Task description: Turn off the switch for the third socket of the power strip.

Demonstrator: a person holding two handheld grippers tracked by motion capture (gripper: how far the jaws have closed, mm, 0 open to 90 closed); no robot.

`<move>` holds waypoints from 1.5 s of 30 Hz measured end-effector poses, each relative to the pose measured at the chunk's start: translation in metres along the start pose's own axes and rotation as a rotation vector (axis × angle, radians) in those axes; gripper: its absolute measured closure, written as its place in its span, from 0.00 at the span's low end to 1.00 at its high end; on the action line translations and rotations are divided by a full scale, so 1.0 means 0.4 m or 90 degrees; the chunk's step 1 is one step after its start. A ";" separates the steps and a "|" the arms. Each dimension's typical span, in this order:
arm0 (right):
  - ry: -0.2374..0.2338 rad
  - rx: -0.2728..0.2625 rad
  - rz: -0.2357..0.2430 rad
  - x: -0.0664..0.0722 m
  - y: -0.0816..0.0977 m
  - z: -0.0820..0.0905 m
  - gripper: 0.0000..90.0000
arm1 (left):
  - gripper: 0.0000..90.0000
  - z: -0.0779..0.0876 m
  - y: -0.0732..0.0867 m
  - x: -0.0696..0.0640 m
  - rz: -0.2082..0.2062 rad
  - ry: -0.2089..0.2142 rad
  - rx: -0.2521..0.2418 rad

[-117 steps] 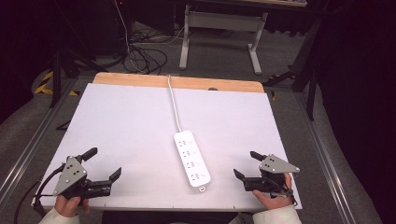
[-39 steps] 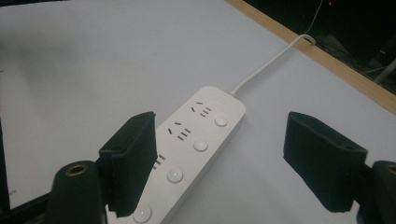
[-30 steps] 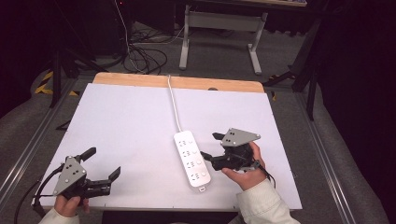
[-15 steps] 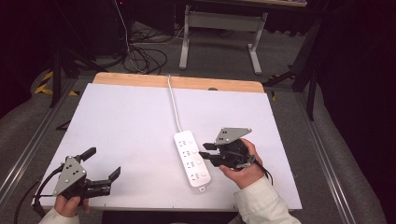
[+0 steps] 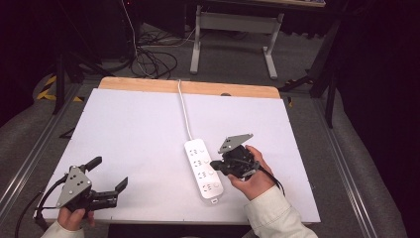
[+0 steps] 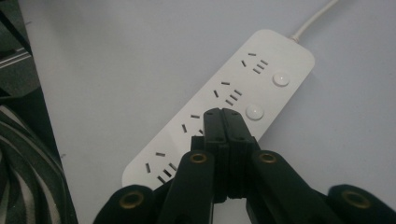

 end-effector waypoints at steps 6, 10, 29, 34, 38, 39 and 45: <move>0.009 0.024 0.005 0.003 -0.002 -0.022 1.00 | 0.02 0.000 0.000 0.000 0.001 0.000 0.000; 0.018 0.036 0.013 0.003 -0.003 -0.036 1.00 | 0.02 0.000 0.000 0.000 0.000 0.000 0.000; 0.038 0.085 0.007 -0.005 0.009 -0.094 1.00 | 0.02 -0.001 0.000 0.000 0.002 0.001 0.002; 0.040 0.091 0.007 -0.006 0.012 -0.102 1.00 | 0.02 -0.001 0.001 0.001 0.001 0.001 0.002; 0.042 0.091 0.005 -0.005 0.012 -0.105 1.00 | 0.02 -0.001 0.001 0.000 0.002 0.001 0.002; 0.043 0.091 0.005 -0.006 0.012 -0.105 1.00 | 0.02 -0.001 0.001 0.001 0.001 0.001 0.003; 0.049 0.092 0.007 -0.003 0.014 -0.106 1.00 | 0.02 -0.001 0.001 0.000 0.001 0.001 0.003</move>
Point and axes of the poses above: each handheld gripper's, and its own axes: z roughly backward along the jaws, y roughly out of its underside, x roughly to its left, the point moved 1 cm from there along -z, roughly forward along the jaws, and after that the axes turned 11 degrees about -z, right-handed, at the moved point
